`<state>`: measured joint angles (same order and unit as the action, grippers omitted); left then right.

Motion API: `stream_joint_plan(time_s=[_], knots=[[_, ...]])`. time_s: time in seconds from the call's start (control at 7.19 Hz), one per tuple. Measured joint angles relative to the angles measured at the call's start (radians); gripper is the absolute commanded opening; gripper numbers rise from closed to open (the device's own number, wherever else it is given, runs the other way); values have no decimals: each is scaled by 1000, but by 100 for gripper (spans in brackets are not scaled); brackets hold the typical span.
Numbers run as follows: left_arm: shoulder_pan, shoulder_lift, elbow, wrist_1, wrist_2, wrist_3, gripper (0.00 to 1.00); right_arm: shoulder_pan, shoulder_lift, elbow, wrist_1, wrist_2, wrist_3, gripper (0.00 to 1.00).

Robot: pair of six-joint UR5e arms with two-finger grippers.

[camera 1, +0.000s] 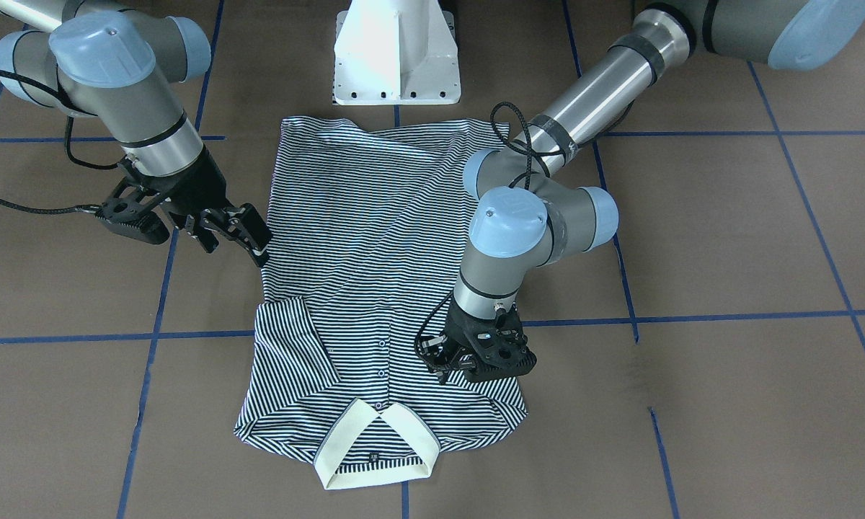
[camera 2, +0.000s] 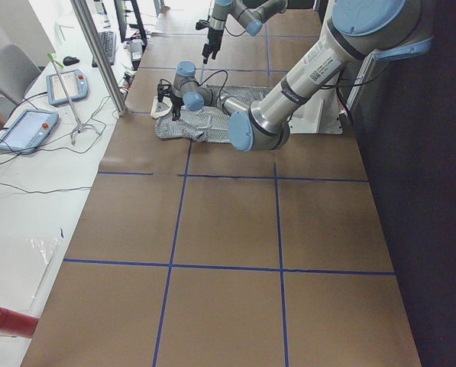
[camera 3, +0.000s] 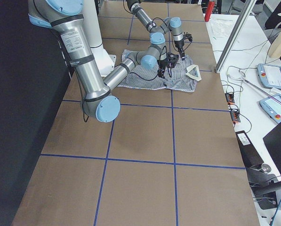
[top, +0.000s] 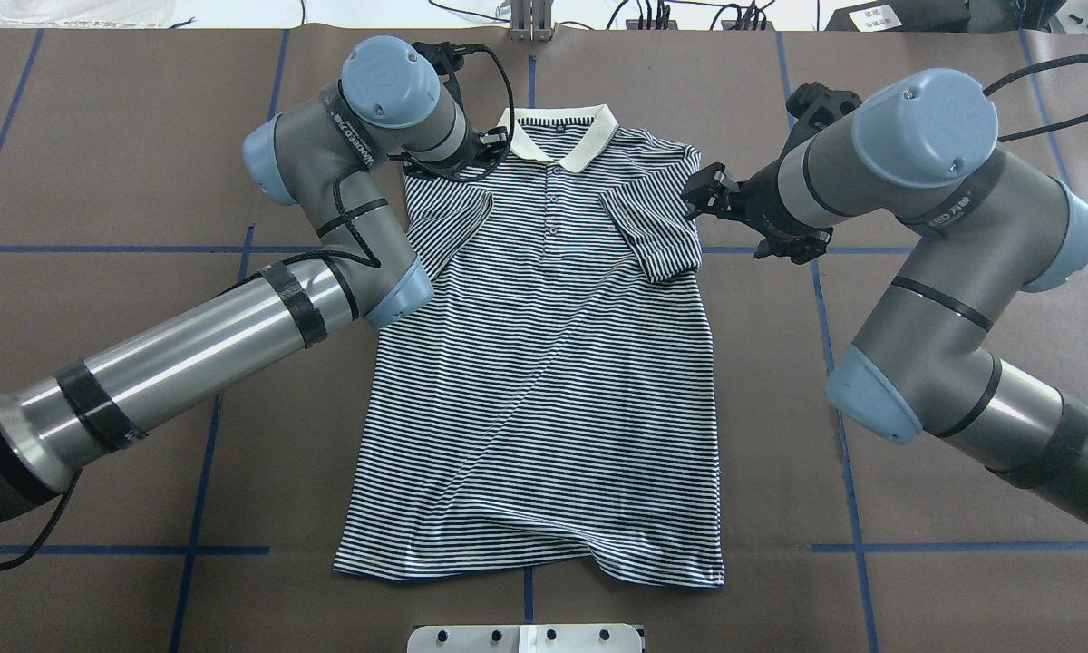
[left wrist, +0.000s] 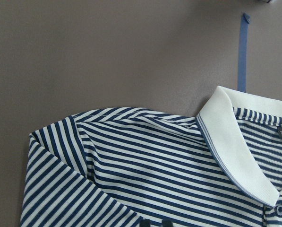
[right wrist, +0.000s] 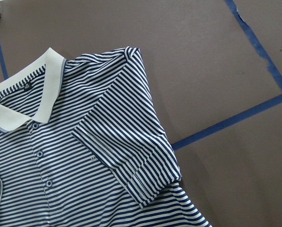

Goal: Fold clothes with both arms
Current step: 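Move the right gripper to the near hem corner while the left gripper withdraws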

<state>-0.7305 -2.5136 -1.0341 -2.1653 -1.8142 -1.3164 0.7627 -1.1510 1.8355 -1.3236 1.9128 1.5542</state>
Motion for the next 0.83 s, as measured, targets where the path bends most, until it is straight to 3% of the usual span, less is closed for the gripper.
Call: stream_joint_plan(time_s=[0.42, 0.56, 0.83], knots=[[-3, 281, -421, 9, -122, -3, 66, -103, -86, 125, -11, -30, 134, 93], [-3, 365, -532, 9, -169, -3, 69, -201, -131, 178, -13, -94, 237, 92], [-3, 439, -620, 9, -206, -7, 72, -465, -196, 261, -82, -334, 433, 89]])
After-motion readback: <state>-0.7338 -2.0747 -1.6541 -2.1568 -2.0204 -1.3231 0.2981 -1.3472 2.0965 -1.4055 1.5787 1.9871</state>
